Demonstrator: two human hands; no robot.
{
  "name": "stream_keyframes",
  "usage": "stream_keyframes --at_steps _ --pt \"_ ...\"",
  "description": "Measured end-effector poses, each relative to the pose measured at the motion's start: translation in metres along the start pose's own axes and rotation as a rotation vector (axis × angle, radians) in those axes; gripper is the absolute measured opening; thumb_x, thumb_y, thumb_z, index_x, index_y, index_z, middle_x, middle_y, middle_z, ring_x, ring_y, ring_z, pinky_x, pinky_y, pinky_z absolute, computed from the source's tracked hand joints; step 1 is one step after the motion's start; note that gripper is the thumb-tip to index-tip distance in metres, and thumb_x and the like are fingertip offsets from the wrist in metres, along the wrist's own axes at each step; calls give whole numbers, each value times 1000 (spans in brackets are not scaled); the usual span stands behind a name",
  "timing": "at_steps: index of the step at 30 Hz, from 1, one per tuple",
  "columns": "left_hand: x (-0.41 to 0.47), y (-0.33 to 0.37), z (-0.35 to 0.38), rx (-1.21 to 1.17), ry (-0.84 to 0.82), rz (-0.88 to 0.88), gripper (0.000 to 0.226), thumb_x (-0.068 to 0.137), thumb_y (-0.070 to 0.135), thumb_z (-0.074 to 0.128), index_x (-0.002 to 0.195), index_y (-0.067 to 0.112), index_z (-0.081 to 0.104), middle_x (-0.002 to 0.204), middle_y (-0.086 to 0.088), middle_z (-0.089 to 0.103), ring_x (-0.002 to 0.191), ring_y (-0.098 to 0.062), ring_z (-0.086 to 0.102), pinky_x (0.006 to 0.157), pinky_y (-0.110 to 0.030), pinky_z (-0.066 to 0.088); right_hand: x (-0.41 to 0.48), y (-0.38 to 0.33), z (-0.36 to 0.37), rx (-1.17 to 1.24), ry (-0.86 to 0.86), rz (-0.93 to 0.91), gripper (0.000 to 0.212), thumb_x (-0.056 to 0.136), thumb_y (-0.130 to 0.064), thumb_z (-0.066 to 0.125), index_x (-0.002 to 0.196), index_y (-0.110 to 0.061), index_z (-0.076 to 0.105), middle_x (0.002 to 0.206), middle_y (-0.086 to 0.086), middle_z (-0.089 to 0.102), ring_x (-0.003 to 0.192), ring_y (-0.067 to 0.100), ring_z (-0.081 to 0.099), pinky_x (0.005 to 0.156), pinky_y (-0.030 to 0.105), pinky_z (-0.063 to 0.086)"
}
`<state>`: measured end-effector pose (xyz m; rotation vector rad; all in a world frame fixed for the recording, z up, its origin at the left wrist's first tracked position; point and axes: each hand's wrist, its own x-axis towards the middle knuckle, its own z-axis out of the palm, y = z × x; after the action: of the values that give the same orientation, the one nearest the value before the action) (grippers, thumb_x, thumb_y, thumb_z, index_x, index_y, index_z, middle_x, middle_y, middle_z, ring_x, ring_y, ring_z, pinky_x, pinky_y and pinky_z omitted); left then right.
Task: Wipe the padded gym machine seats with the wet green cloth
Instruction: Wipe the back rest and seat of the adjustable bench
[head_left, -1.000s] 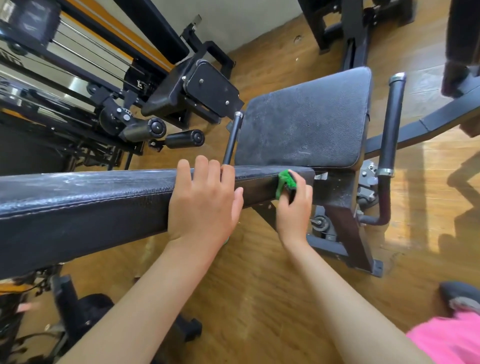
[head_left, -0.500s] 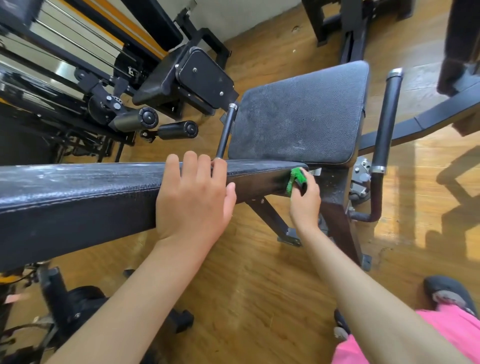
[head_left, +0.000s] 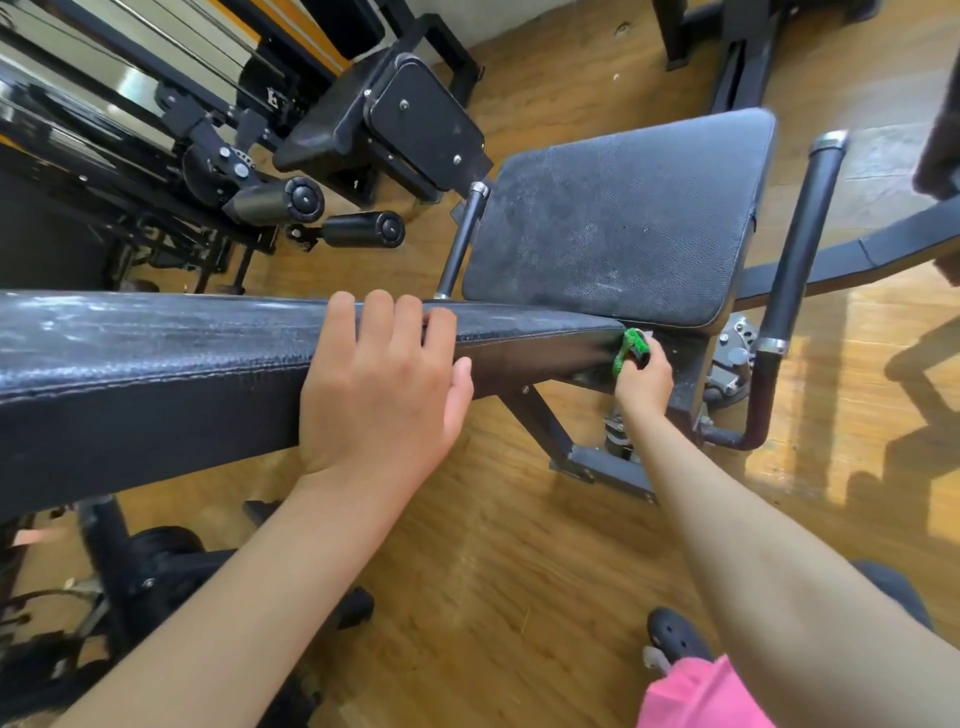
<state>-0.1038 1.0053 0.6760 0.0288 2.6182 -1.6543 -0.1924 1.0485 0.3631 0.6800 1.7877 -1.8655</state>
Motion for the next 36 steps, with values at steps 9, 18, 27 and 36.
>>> stream_keyframes --at_steps 9,18,27,36 --pt "0 3 6 -7 52 -1 39 96 43 33 101 9 51 95 -10 58 99 -30 54 101 -44 35 6 -6 -8 90 -67 66 45 94 0 45 137 -11 51 140 10 49 127 25 48 108 33 38" --pt "1 7 7 -19 63 -11 38 91 46 38 98 13 56 95 -9 61 100 -29 56 104 -43 31 -100 -45 -13 78 -130 -200 43 91 -6 57 133 -17 56 124 4 59 116 16 54 106 37 42" --pt "1 8 -6 -117 -55 -69 40 88 50 48 100 14 62 94 -7 65 98 -27 58 106 -42 32 -173 -93 -29 46 -350 -495 46 91 -3 60 133 -21 56 107 -7 56 98 -17 49 86 3 35" --pt "-24 16 -42 -954 55 -288 57 87 34 63 138 15 49 143 -3 49 138 -19 38 120 -40 19 -171 -142 -102 -63 -601 -477 19 90 -9 66 104 -19 58 95 -4 65 86 2 62 80 26 51"
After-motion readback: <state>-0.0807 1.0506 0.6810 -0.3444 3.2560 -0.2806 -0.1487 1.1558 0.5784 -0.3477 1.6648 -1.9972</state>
